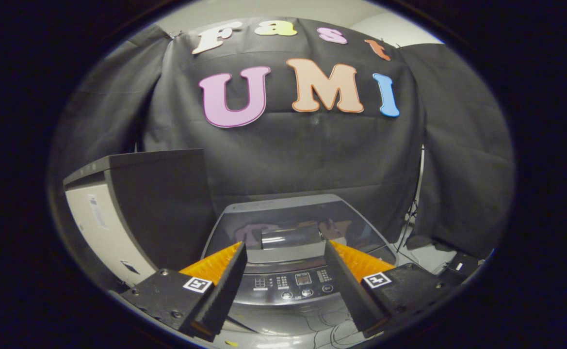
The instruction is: Put the clothes into the washing machine and then close the washing machine lid.
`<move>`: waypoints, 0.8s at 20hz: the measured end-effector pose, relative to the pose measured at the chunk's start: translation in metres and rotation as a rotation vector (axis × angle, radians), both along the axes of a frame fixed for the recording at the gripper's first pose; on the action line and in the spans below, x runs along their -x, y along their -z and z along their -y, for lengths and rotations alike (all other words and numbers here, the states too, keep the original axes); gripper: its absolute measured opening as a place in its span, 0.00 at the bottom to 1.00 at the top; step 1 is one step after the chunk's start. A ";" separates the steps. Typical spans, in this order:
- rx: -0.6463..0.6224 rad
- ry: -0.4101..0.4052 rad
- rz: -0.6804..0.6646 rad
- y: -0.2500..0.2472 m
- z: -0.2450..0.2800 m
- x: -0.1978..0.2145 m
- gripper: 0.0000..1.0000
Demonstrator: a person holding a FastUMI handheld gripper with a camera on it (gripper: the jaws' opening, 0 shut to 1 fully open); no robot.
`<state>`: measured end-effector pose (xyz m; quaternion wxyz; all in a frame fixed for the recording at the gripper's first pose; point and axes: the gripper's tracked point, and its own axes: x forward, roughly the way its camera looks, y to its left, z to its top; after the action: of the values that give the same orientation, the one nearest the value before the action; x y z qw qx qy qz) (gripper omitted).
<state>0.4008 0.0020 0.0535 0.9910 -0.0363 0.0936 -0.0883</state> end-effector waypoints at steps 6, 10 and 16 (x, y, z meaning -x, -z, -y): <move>-0.028 -0.067 0.020 -0.012 -0.008 0.041 0.97; 0.000 -0.075 0.081 -0.027 -0.005 0.069 0.97; 0.022 -0.094 0.166 -0.028 -0.015 0.107 0.97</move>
<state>0.2938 0.0166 0.0816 0.9980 -0.0438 0.0082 -0.0456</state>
